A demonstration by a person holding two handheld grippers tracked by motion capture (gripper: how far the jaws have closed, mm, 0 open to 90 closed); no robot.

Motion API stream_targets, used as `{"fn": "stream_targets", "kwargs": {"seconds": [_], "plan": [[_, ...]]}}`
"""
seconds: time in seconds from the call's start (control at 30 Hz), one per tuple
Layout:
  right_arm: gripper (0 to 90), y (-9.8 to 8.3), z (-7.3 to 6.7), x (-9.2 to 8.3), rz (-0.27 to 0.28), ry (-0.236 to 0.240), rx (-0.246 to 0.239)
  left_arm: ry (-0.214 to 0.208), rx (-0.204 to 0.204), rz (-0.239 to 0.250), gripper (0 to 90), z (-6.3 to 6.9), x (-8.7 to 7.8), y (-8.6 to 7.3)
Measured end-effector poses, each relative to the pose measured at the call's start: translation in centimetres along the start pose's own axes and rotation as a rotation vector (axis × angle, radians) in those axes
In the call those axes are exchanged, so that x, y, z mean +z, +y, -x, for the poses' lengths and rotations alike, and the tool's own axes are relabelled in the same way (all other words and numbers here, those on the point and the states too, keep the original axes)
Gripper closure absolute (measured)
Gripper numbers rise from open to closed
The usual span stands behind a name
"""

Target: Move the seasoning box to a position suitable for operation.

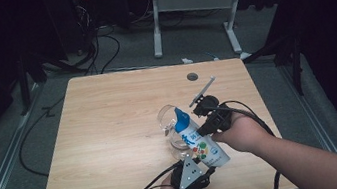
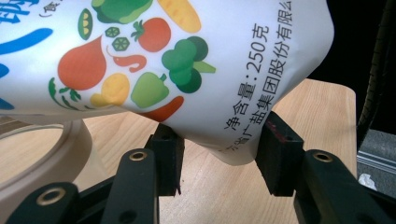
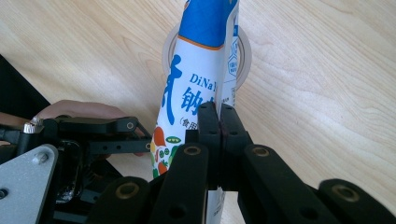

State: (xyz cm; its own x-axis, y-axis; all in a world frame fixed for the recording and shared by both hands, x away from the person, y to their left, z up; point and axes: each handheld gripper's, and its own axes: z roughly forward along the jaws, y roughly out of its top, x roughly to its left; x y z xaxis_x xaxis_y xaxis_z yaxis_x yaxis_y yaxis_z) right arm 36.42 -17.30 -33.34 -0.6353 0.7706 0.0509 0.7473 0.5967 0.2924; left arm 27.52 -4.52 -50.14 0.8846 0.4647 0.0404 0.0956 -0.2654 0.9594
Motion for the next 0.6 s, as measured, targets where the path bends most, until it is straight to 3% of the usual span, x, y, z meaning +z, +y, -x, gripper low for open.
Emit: {"fn": "stream_targets", "kwargs": {"seconds": [0.6], "plan": [[90.0,0.32,0.0,0.04,0.001,-0.013,-0.029,-0.002,-0.013,0.006,55.9,-0.12,0.13,0.1]]}}
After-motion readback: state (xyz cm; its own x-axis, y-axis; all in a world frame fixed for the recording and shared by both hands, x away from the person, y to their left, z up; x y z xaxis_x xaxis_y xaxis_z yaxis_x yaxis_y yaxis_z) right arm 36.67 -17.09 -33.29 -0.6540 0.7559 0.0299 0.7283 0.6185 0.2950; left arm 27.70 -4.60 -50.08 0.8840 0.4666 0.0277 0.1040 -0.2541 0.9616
